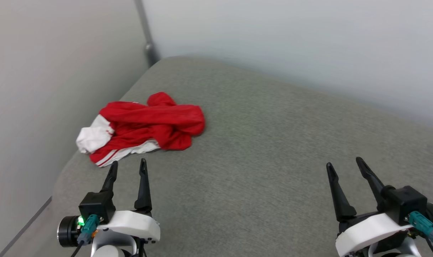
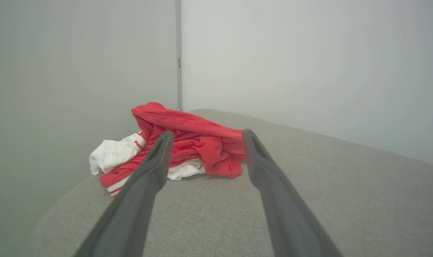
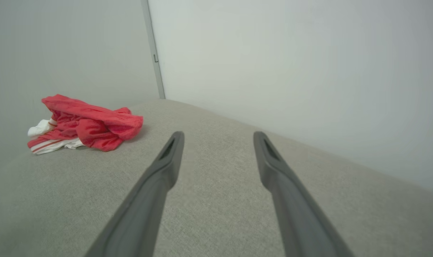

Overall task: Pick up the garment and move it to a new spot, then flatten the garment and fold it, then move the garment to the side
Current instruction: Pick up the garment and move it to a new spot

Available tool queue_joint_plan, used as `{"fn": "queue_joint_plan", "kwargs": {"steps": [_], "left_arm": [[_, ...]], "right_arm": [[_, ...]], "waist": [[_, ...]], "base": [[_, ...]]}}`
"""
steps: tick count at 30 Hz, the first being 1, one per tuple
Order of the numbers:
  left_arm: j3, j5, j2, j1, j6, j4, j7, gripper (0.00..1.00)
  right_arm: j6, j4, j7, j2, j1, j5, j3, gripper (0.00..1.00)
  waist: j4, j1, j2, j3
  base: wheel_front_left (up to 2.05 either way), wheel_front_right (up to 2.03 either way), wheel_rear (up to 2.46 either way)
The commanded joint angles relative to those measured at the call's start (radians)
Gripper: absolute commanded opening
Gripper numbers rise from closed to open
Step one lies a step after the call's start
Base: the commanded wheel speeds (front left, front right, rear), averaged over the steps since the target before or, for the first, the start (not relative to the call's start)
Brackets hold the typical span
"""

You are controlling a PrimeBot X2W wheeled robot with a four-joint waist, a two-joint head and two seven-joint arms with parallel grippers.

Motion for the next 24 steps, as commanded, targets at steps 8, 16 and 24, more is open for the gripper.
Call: {"fn": "queue_joint_plan", "kwargs": {"steps": [8, 16, 24], "left_arm": [[0.053, -0.016, -0.002, 0.038, 0.019, -0.035, -0.002, 1.0], [0.066, -0.023, -0.001, 0.037, 0.031, -0.053, -0.002, 1.0], [0.05, 0.004, 0.007, -0.095, -0.015, -0.016, -0.002, 1.0]], "right_arm": [[0.0, 0.009, 0.004, 0.002, -0.049, -0.008, 0.063, 1.0], [0.0, 0.027, 0.002, 0.002, -0.074, -0.017, 0.073, 1.0], [0.0, 0.003, 0.012, 0.002, -0.079, -0.03, 0.031, 1.0]], "waist": [[0.085, 0.0, 0.0, 0.035], [0.088, 0.0, 0.0, 0.044], [0.084, 0.0, 0.0, 0.074]], "base": [[0.0, 0.0, 0.0], [0.0, 0.0, 0.0], [0.0, 0.0, 0.0]]}}
